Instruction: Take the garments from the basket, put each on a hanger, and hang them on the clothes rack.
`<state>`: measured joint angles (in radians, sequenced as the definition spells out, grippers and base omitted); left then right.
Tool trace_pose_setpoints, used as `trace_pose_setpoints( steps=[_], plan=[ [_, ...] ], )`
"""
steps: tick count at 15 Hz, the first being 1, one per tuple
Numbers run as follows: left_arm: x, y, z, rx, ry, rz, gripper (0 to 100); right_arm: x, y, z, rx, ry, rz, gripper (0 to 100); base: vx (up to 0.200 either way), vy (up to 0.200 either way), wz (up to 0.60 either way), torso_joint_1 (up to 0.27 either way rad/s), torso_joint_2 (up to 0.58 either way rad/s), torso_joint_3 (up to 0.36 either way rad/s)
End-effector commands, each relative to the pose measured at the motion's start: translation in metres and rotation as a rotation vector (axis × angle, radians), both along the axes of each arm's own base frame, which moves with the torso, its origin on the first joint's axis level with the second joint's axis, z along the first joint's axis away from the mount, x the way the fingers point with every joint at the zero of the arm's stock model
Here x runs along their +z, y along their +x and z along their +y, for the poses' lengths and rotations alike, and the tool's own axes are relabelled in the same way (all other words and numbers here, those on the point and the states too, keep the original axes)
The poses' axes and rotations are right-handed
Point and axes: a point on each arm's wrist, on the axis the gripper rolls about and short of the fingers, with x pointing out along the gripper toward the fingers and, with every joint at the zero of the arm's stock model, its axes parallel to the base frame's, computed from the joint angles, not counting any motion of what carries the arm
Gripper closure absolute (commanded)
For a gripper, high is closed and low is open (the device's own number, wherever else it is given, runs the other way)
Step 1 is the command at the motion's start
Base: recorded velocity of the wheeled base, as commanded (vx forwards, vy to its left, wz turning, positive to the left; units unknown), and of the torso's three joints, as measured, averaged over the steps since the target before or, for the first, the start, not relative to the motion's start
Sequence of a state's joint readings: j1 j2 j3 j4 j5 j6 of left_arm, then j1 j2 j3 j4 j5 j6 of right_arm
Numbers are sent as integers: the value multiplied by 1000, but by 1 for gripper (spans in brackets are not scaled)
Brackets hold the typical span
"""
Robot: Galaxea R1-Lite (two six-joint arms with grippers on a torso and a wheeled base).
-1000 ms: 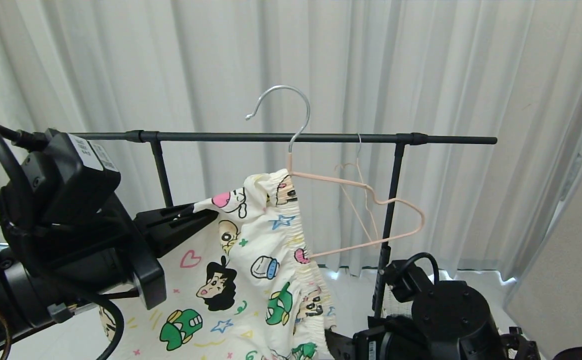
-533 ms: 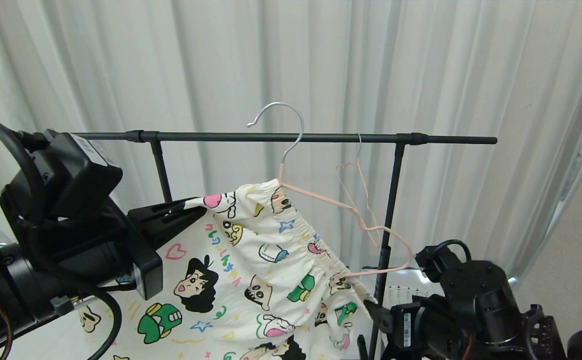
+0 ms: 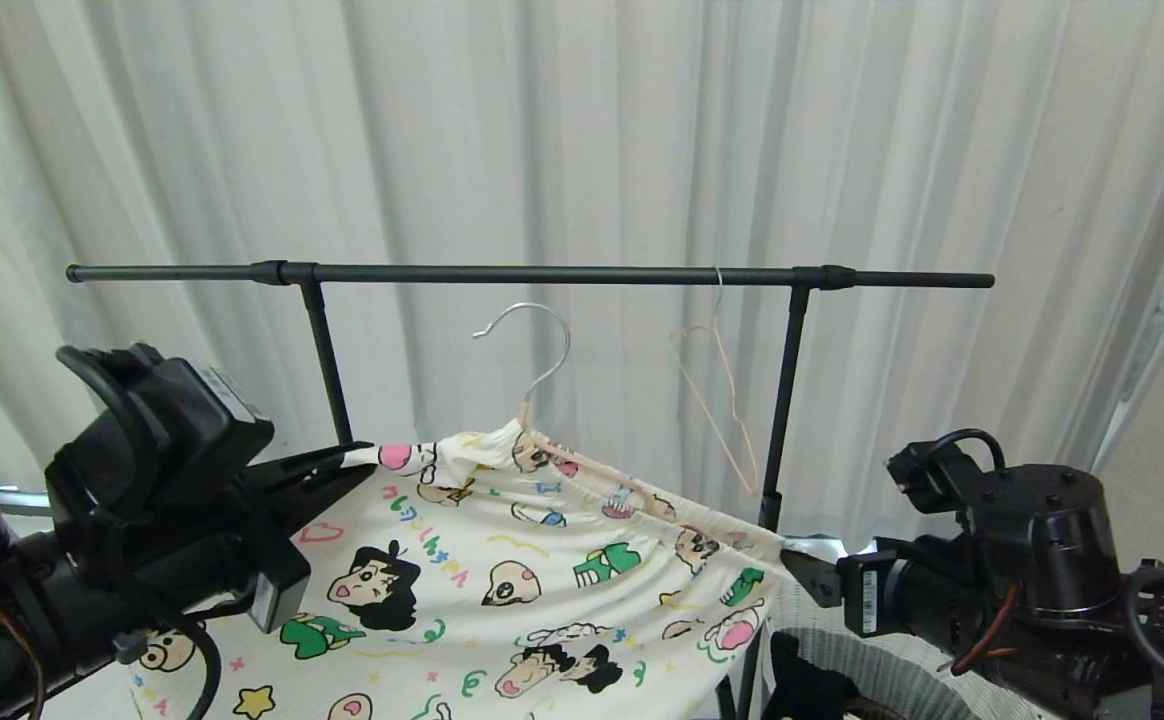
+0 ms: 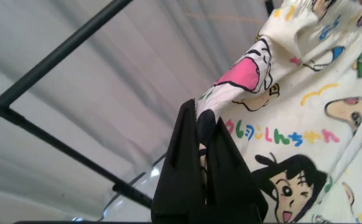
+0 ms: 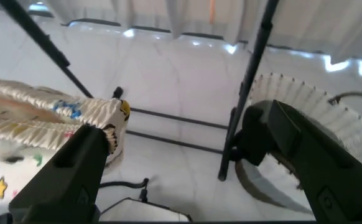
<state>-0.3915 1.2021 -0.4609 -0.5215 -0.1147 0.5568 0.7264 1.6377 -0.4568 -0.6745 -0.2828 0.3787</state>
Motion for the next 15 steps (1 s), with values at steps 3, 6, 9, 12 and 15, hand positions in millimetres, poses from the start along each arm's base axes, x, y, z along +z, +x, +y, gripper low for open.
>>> trace_pose_setpoints(
  steps=[3, 6, 9, 12, 15],
  plan=[
    [-15, 10, 1, 100, 92, 42, 100, 27, -9, -5, 135, -25, -119, 0, 0, 0, 0, 0, 0, 0],
    [-10, 18, -7, 159, -22, 88, 100, 37, -19, -3, 256, -108, -212, 0, 0, 0, 0, 0, 0, 0],
    [1, -8, -32, 29, -288, 170, 100, 46, -26, -3, 361, -135, -279, 0, 0, 0, 0, 0, 0, 0],
    [-14, -26, -32, -29, -271, 186, 100, 61, -34, -10, 440, -123, -345, 0, 0, 0, 0, 0, 0, 0],
    [-16, -29, -33, -71, -240, 116, 100, 88, -43, -14, 614, -140, -359, 0, 0, 0, 0, 0, 0, 0]
  ],
)
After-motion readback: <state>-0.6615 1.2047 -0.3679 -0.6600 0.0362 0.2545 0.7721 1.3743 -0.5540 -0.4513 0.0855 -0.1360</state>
